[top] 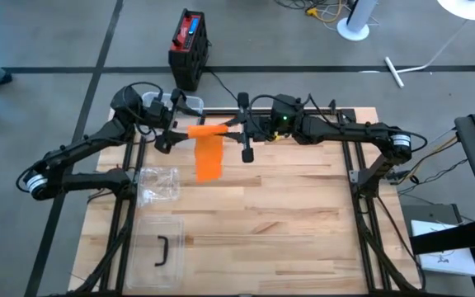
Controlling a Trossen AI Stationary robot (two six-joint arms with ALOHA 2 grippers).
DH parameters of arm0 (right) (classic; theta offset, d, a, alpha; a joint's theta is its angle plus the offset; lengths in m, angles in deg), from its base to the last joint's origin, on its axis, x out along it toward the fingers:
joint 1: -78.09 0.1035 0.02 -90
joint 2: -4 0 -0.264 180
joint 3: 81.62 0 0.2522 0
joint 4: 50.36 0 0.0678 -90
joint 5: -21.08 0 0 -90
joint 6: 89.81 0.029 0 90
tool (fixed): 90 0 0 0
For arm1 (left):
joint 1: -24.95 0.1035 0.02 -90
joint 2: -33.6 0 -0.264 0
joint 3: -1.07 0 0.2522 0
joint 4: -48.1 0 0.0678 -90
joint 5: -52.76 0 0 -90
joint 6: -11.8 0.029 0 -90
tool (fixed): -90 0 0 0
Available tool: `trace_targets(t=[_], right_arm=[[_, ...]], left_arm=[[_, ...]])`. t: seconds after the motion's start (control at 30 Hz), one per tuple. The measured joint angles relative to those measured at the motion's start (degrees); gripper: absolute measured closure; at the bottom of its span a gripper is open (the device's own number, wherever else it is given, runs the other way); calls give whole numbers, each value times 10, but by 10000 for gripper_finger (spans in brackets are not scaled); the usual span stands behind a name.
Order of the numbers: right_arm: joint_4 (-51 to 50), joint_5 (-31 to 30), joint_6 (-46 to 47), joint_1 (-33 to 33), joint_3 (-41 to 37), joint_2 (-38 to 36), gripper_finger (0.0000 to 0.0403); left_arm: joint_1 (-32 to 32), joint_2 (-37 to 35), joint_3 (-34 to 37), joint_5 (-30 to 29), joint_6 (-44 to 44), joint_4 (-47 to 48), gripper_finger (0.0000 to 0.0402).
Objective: Roll bandage
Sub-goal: Roll the orange bandage
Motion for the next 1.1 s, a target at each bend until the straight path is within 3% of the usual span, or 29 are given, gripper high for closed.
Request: trace_targets(t=[0.17,0.3,0.4,0.6,0.73,0.83,1.1], right_arm=[[4,49,68,4,8,5,361],[-7,101,149,4,27,3,361],[-45,109,189,4,38,4,361],[-107,111,225,10,45,5,361],[-116,111,221,15,46,2,361],[-111,111,210,15,46,-1,361],[-102,86,179,15,46,3,361]], left_arm=[[6,-5,-11,8,76,81,114],[9,-10,-38,-58,160,142,128],[9,6,-67,-97,210,193,140],[9,29,-140,-115,293,341,171],[9,28,-177,-177,345,454,191],[10,27,-177,-196,335,448,202],[-1,45,-123,-89,259,286,223]])
